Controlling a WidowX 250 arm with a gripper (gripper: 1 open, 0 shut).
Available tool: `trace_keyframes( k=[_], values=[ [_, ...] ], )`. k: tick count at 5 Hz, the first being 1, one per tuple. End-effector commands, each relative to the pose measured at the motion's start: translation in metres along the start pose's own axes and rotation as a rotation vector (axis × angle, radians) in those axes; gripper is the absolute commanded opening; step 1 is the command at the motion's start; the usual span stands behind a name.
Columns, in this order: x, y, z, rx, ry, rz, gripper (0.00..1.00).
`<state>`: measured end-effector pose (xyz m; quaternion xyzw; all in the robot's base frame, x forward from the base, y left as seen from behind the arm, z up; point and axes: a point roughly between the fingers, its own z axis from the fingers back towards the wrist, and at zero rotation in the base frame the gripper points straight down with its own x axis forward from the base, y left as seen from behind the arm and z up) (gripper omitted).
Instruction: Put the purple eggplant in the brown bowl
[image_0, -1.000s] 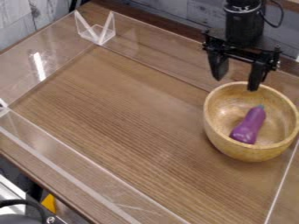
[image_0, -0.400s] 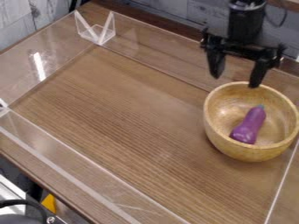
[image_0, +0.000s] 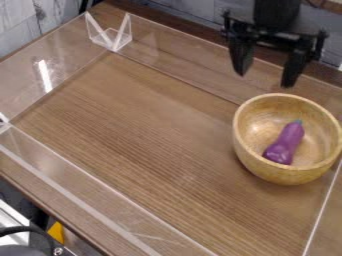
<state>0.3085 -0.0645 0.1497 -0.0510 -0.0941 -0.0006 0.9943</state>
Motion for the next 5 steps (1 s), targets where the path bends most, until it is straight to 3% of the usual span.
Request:
trace_keyframes(
  k=[1, 3, 4, 5],
  values=[
    [-0.006, 0.024, 0.019, 0.001, -0.057, -0.029, 1.0],
    [-0.013, 0.062, 0.029, 0.04, -0.085, -0.04, 1.0],
    [-0.023, 0.053, 0.019, 0.075, -0.079, 0.08, 0.0],
    [-0.027, 0.049, 0.011, 0.125, -0.093, 0.181, 1.0]
  ],
)
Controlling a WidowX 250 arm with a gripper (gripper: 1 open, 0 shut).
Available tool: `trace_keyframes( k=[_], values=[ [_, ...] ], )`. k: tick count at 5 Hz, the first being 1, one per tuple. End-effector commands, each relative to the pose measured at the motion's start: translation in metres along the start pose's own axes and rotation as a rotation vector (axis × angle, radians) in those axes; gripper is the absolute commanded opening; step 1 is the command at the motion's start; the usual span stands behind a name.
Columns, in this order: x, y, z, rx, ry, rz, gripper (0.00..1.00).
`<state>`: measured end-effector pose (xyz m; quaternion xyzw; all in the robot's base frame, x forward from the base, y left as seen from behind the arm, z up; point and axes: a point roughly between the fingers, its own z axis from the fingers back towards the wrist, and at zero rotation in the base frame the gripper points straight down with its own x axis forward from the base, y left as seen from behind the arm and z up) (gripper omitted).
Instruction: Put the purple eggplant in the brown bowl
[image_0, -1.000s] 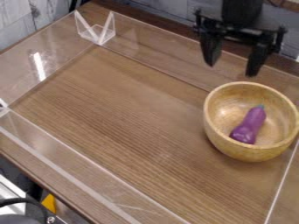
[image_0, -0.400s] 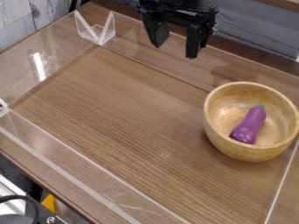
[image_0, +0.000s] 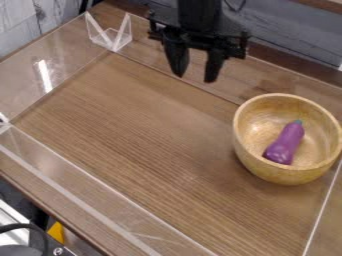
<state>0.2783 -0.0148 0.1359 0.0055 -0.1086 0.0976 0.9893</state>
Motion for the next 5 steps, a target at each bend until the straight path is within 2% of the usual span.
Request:
trace_keyframes(
  k=[1, 2, 3, 4, 5],
  values=[
    [0.014, 0.016, 0.021, 0.001, -0.085, -0.003, 1.0],
    [0.014, 0.022, 0.024, 0.004, -0.086, -0.043, 1.0],
    [0.016, 0.029, 0.016, 0.01, -0.078, -0.044, 1.0],
    [0.023, 0.039, 0.009, 0.02, -0.08, -0.042, 1.0],
    [0.039, 0.05, 0.021, 0.031, -0.105, -0.014, 1.0]
  ],
)
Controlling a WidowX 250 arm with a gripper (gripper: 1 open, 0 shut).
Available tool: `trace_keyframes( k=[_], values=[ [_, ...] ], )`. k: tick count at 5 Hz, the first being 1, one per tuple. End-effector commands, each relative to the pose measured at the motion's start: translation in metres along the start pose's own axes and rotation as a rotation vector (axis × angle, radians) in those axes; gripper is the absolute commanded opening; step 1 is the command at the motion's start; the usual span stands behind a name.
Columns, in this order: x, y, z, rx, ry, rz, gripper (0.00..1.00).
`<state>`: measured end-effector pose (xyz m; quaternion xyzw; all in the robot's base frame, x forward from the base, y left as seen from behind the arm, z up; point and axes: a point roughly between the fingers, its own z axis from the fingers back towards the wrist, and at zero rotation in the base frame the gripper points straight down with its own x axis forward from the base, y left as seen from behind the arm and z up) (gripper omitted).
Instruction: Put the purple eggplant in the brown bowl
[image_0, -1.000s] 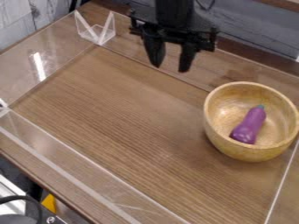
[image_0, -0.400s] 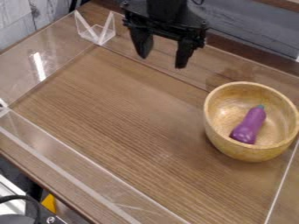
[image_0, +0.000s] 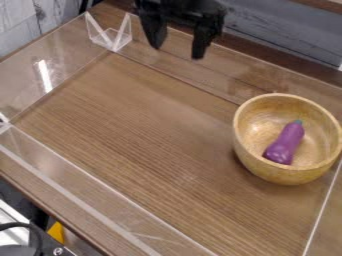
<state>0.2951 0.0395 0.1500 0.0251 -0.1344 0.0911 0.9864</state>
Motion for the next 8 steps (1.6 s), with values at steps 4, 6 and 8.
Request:
trace_keyframes(
  k=[4, 6, 8],
  values=[
    [0.02, 0.017, 0.012, 0.018, -0.099, 0.127, 1.0],
    [0.017, 0.023, -0.005, 0.032, -0.103, 0.17, 1.0],
    [0.021, 0.014, -0.017, 0.035, -0.133, 0.205, 0.0]
  ],
)
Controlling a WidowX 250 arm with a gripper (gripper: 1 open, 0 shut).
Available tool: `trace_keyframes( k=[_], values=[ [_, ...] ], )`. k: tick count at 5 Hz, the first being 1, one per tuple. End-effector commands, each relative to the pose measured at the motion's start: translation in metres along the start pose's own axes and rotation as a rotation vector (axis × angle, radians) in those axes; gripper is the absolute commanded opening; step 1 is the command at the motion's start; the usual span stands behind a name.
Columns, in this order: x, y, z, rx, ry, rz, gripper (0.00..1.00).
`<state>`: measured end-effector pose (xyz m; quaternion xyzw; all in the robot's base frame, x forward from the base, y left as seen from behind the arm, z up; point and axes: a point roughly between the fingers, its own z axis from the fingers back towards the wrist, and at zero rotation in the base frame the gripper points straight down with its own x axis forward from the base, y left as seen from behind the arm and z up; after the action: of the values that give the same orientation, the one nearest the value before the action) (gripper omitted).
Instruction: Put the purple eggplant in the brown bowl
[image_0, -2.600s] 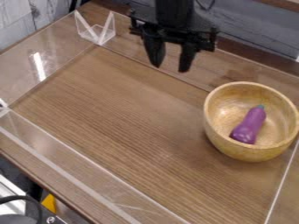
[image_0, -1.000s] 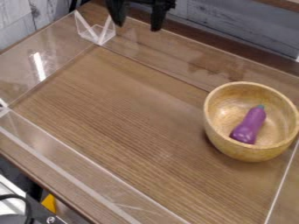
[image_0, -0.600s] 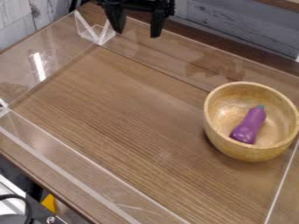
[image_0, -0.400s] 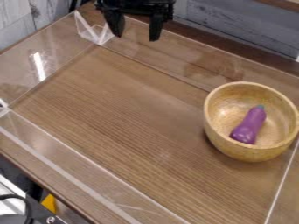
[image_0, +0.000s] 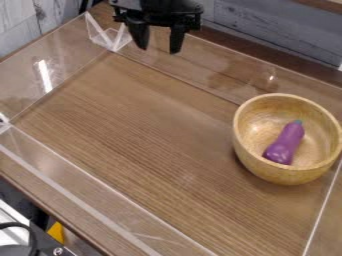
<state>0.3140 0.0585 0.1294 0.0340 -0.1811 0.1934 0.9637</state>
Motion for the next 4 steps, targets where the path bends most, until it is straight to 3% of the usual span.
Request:
trace_keyframes(
  k=[1, 2, 4],
  values=[
    [0.002, -0.007, 0.01, -0.007, -0.053, 0.01, 1.0],
    [0.003, -0.02, 0.023, -0.014, -0.085, 0.02, 1.0],
    [0.019, -0.038, 0.03, -0.017, -0.134, 0.021, 1.0]
  ],
)
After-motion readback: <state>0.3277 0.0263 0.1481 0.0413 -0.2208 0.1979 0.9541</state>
